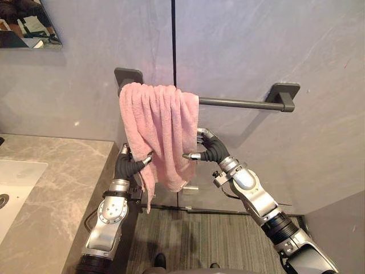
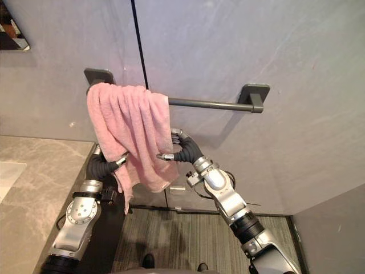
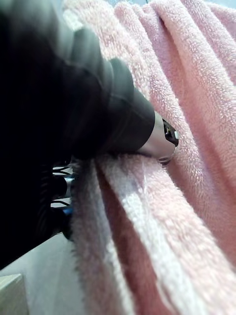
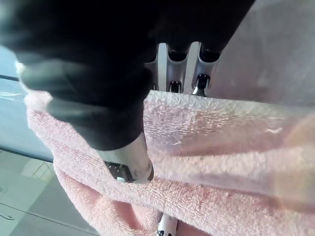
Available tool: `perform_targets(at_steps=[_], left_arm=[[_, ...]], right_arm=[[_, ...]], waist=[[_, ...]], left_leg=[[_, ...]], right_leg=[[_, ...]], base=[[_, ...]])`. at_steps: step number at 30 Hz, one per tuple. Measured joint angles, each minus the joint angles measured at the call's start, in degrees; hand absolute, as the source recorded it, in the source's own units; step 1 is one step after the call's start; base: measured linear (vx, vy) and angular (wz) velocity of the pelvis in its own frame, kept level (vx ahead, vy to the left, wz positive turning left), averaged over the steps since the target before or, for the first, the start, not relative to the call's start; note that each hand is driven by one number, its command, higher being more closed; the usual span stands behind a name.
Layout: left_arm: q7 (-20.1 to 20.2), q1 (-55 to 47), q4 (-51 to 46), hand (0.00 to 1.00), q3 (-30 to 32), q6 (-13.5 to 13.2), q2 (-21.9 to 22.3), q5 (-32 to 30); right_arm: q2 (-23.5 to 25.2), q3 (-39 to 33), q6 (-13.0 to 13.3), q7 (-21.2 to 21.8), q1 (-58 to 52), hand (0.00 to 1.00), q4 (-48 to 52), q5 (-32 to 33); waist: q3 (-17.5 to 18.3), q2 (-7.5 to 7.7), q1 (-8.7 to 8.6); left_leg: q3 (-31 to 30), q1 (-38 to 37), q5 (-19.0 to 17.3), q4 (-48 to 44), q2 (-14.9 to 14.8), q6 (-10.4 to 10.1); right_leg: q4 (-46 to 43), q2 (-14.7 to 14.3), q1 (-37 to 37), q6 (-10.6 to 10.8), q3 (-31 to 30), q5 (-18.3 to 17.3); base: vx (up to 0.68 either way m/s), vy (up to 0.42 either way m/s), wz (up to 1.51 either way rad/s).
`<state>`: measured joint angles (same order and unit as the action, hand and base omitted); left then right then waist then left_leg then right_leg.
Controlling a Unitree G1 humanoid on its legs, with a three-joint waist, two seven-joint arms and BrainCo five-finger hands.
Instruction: Organize washtable
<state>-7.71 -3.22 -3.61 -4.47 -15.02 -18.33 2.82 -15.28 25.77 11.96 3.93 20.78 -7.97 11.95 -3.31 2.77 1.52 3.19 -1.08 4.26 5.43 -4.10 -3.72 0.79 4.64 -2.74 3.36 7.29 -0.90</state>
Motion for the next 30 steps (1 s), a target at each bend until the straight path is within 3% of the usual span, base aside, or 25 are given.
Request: perform_targets(at_steps=[9, 20, 24, 30], left_arm=[[0.06, 0.00, 0.27, 1.00, -0.22, 0.00, 0.00, 0.00], [0.14, -0.05, 1.12, 1.00, -0.21, -0.05, 0.00, 0.00], [0.16, -0.19, 1.12, 1.00, 0.09, -0.15, 0.03, -0.01], [0.12, -0.33, 1.08, 1.00, 3.87, -0.37, 0.93, 0.00]], right_arm=[[-0.02, -0.02, -0.02, 0.22, 0.00, 1.00, -0.01, 0.46], [-0.37, -0.21, -0.03, 1.41, -0.26, 1.00, -0.23, 0.52], [-0.62, -2.18, -0.03, 1.44, -1.69, 1.00, -0.23, 0.66], [-1.12, -11.36, -0.04, 1.13, -5.53, 1.00, -0.19, 0.96]], waist=[[0.14, -0.04, 0.94], [1.10, -0.18, 0.89], [1.10, -0.18, 0.94], [1.10, -0.28, 0.70]], left_leg=[[0.01, 0.33, 0.05, -0.01, -0.07, -0.07], [0.09, 0.23, 0.06, -0.01, -0.15, -0.08], [0.11, 0.17, 0.07, 0.01, -0.09, -0.08], [0.19, -0.80, 0.07, 0.18, 0.10, -0.08]], right_leg=[[0.72, -0.14, -0.02, 0.00, -0.01, 0.46], [0.67, -0.18, -0.05, -0.01, -0.11, 0.46], [0.63, -0.15, -0.05, -0.01, -0.06, 0.46], [0.37, 0.07, -0.82, 0.03, 0.07, 0.41]], base=[[0.00, 0.000, 0.00], [-0.01, -0.001, 0.00], [0.00, 0.000, 0.00], [0.00, 0.000, 0.00]])
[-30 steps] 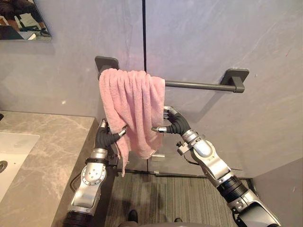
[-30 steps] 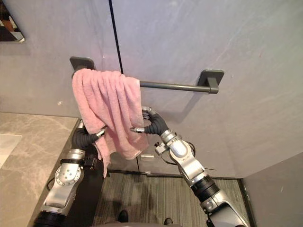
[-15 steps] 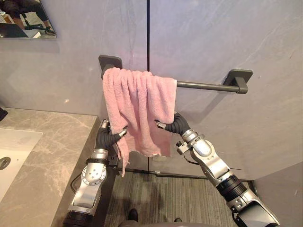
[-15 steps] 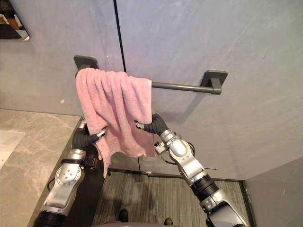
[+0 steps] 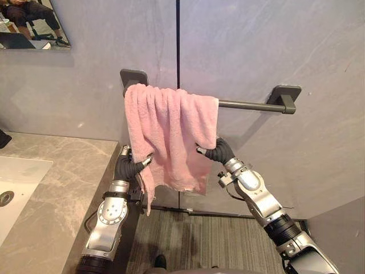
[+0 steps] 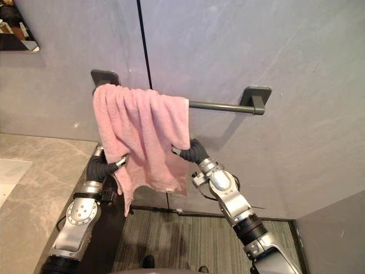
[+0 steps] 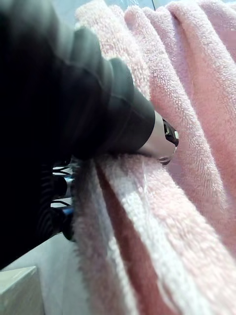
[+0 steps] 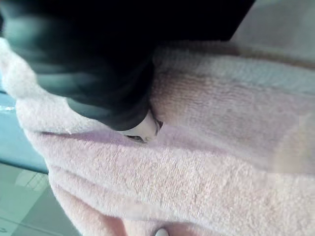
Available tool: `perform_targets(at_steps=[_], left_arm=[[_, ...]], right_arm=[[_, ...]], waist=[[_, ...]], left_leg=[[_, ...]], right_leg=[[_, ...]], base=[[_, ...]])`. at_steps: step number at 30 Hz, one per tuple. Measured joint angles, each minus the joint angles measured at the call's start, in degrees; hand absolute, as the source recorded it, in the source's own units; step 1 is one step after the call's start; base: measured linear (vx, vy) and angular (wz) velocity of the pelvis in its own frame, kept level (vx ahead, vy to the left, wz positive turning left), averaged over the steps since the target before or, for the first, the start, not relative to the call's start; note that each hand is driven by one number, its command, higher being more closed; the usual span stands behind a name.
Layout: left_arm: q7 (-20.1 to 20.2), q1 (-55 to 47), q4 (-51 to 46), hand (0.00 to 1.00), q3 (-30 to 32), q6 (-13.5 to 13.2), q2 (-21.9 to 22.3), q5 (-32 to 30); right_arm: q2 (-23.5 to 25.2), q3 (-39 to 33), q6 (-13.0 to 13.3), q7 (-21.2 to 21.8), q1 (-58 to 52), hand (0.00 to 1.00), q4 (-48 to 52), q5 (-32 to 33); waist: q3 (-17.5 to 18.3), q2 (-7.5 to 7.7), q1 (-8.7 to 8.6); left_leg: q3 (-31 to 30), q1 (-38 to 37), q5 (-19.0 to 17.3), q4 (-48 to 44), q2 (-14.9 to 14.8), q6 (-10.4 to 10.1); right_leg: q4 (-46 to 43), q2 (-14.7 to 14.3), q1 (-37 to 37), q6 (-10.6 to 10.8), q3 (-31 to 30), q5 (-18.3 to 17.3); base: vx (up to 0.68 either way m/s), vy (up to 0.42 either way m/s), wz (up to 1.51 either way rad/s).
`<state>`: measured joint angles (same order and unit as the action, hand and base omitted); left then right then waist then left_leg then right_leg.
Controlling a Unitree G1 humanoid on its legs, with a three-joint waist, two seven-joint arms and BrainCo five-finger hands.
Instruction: Organize washtable
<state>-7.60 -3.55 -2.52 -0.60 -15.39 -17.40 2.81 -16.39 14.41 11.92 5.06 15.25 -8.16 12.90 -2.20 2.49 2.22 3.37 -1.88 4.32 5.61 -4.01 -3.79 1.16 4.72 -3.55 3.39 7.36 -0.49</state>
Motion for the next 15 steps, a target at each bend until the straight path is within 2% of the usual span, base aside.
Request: perform_targets(at_steps=[8, 15], left_arm=[[1.34, -0.40, -0.70, 1.00, 1.04, -0.28, 2.18, 0.00], [2.62, 0.10, -2.12, 1.00, 0.85, -0.45, 3.86, 0.00]], right_arm=[[-0.87, -5.26, 0.03, -0.12, -1.89, 1.00, 0.63, 0.02], [-0.83, -8.13, 0.05, -0.14, -2.09, 1.00, 0.71, 0.01]], waist=[[0.69, -1.22, -1.33], [0.71, -1.26, -1.64]], left_leg=[[0.17, 0.06, 0.00, 0.27, 0.01, 0.01], [0.37, 0.17, -0.01, -0.08, 0.01, 0.00]], right_leg=[[0.12, 0.01, 0.51, 0.06, 0.09, -0.03], [0.21, 0.01, 0.66, 0.07, -0.02, -0.02]], base=[[0.00, 0.000, 0.00], [0.00, 0.000, 0.00]])
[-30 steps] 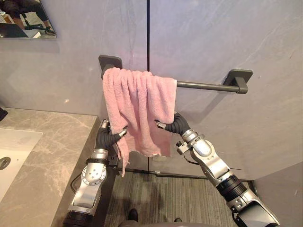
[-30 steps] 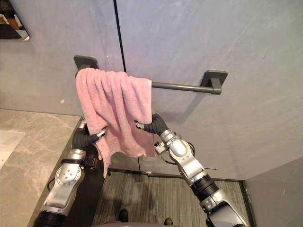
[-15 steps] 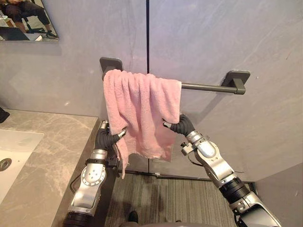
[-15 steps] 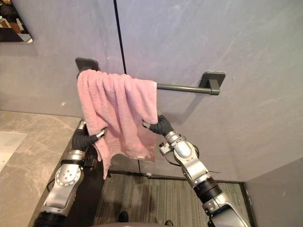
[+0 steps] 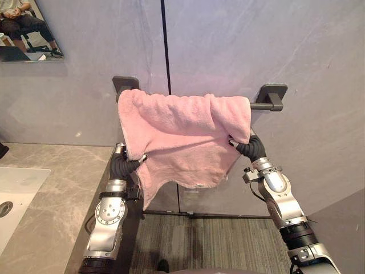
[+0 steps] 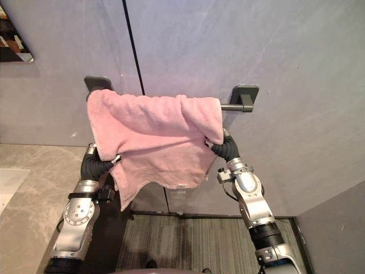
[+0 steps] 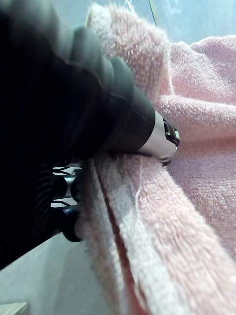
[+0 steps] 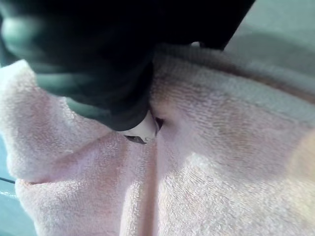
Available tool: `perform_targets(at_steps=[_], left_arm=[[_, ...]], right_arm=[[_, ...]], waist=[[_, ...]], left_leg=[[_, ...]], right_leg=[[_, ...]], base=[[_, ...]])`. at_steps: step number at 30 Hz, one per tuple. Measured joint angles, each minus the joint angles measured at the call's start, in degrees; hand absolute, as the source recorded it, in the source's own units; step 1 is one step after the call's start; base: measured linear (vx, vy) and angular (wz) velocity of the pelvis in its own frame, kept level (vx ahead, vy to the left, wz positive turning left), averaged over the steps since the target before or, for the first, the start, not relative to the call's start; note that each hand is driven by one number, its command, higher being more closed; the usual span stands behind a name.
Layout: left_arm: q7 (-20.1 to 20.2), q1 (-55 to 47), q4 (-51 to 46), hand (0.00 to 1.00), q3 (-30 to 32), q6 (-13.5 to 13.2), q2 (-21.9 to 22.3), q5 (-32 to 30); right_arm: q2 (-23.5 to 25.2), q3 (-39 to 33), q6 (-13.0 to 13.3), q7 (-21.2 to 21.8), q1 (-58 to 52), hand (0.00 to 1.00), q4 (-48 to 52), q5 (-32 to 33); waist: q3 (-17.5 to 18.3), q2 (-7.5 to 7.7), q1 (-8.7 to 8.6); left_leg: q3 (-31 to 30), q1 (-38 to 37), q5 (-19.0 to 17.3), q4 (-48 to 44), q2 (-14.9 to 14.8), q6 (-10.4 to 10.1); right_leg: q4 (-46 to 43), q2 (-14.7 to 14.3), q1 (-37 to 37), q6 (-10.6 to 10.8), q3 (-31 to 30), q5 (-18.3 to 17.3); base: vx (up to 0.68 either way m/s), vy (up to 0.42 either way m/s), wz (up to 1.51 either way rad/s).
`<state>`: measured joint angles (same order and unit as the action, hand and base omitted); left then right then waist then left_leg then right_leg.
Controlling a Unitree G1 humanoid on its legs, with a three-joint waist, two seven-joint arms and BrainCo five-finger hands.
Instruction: Organize washtable
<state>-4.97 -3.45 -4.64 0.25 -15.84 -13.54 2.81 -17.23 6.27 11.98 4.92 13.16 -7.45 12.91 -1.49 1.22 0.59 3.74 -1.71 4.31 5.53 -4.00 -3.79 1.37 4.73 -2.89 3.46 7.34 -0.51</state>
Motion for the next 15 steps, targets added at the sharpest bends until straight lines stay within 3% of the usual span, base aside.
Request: perform_targets(at_steps=[8, 15], left_arm=[[0.08, 1.02, 2.49, 1.00, -2.54, -0.01, 0.53, 1.86], [0.14, 2.71, 6.62, 1.00, -3.42, 0.53, 1.72, 4.46]], right_arm=[[0.00, -2.04, -0.02, -0.49, 0.00, 1.00, -0.17, 0.00], [0.07, -2.07, -0.12, -1.23, 0.01, 1.00, -1.79, -0.01]], waist=[[-0.06, -0.09, -0.23], [-0.06, -0.08, -1.51]], left_leg=[[0.72, 0.14, -0.07, 0.01, -0.08, -0.01], [1.23, 0.73, -0.10, -0.02, -0.08, 0.03]], right_leg=[[0.04, 0.00, 0.50, 0.17, -1.22, 0.11], [0.05, 0.00, 1.19, 0.27, -1.70, 0.20]], base=[[0.00, -0.001, -0.05], [0.00, -0.002, -0.03]])
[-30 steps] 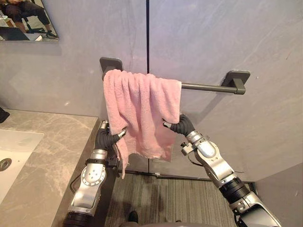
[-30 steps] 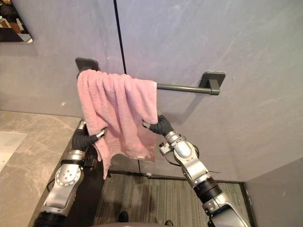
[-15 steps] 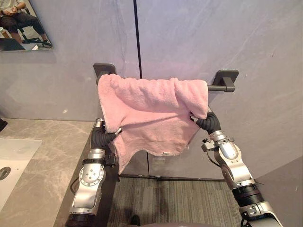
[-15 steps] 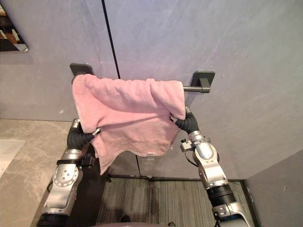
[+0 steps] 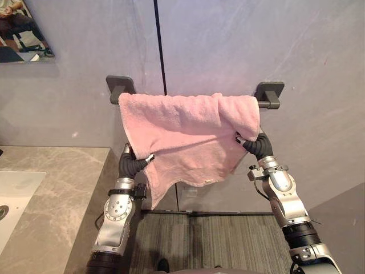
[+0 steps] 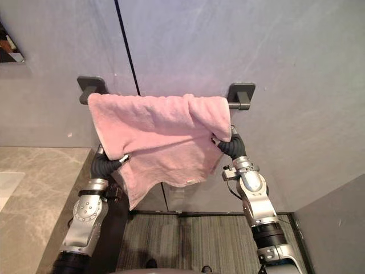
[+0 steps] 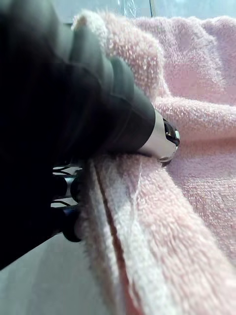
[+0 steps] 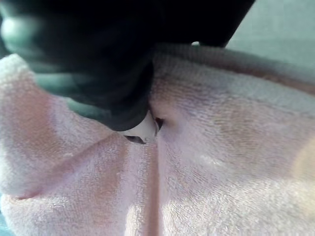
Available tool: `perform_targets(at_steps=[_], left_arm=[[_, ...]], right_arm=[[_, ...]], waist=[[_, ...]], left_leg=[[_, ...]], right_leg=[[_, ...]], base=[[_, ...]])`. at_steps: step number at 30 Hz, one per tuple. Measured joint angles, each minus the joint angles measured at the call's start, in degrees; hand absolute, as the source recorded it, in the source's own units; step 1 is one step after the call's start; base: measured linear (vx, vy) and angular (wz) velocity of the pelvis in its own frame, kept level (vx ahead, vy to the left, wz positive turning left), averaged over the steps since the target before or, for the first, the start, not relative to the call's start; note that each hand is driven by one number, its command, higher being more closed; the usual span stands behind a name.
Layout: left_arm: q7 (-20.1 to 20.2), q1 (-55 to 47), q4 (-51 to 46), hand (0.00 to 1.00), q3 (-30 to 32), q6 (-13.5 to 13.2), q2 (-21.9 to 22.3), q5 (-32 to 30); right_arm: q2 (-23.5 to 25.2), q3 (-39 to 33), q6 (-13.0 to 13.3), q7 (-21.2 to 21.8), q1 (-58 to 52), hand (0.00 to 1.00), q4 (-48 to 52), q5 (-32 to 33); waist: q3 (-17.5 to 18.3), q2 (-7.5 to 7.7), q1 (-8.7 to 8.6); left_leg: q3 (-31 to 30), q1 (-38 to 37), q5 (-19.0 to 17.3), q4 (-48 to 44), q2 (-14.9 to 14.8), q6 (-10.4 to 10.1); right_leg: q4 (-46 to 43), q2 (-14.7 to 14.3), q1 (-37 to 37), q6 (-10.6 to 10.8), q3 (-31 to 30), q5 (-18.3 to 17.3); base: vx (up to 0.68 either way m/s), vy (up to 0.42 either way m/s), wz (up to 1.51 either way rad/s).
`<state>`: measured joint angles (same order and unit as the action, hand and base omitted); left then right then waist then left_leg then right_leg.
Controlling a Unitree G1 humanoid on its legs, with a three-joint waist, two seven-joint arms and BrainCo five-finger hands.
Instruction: Organize washtable
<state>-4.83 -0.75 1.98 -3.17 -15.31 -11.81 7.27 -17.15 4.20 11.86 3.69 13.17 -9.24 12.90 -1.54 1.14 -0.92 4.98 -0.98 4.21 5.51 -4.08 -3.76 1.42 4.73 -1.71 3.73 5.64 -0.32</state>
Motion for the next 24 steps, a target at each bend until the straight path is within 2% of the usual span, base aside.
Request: perform_targets(at_steps=[6, 17, 22, 23, 24], left_arm=[[0.04, 1.03, 3.14, 1.00, -0.75, 0.50, 0.55, 1.16], [1.07, 0.95, 6.80, 1.00, -0.34, 0.49, 0.59, 1.20], [1.06, 1.08, 8.36, 1.00, 1.48, 0.37, 0.60, 1.17], [1.06, 1.08, 8.59, 1.00, 1.60, 0.34, 0.59, 1.17], [1.04, 1.05, 8.61, 0.00, 1.64, 0.28, 0.59, 1.17]], right_arm=[[0.50, -0.43, -0.96, -0.03, 0.07, 1.00, -1.40, 0.00], [1.35, 0.22, -0.83, 0.48, 0.14, 1.00, -3.77, -0.17], [3.35, 0.87, -0.45, 1.49, 0.97, 1.00, -5.84, -0.77], [3.39, 1.05, -0.42, 1.53, 0.97, 0.00, -6.18, -0.91], [3.40, 1.03, -0.44, 1.52, 0.97, 0.00, -6.35, -1.19]], waist=[[-0.01, -0.01, -0.06], [-0.04, 0.06, 0.11], [-0.28, 0.41, 0.05], [-0.40, 0.57, 0.07], [-0.50, 0.73, 0.13]], left_leg=[[0.33, 0.06, -0.02, 0.01, -0.06, 0.01], [1.19, 0.10, -0.11, 0.30, -0.02, 0.06], [1.17, -0.58, -0.23, 0.40, 0.03, 0.00], [1.15, -0.83, -0.30, 0.41, 0.04, -0.02], [1.13, -0.82, -0.31, 0.41, 0.04, -0.03]], right_leg=[[-0.03, -0.05, 0.15, 0.00, -0.43, 0.02], [0.31, -0.04, 0.75, 0.15, -1.23, 0.44], [1.97, -0.05, -0.75, 0.12, -1.06, 1.17], [2.18, -0.05, -1.13, 0.12, -1.00, 1.17], [2.30, -0.05, -1.18, 0.12, -0.96, 1.18]], base=[[-0.01, -0.004, -0.03], [-0.02, 0.001, -0.04], [-0.01, -0.001, 0.00], [0.00, 0.000, 0.00], [0.00, 0.000, 0.00]])
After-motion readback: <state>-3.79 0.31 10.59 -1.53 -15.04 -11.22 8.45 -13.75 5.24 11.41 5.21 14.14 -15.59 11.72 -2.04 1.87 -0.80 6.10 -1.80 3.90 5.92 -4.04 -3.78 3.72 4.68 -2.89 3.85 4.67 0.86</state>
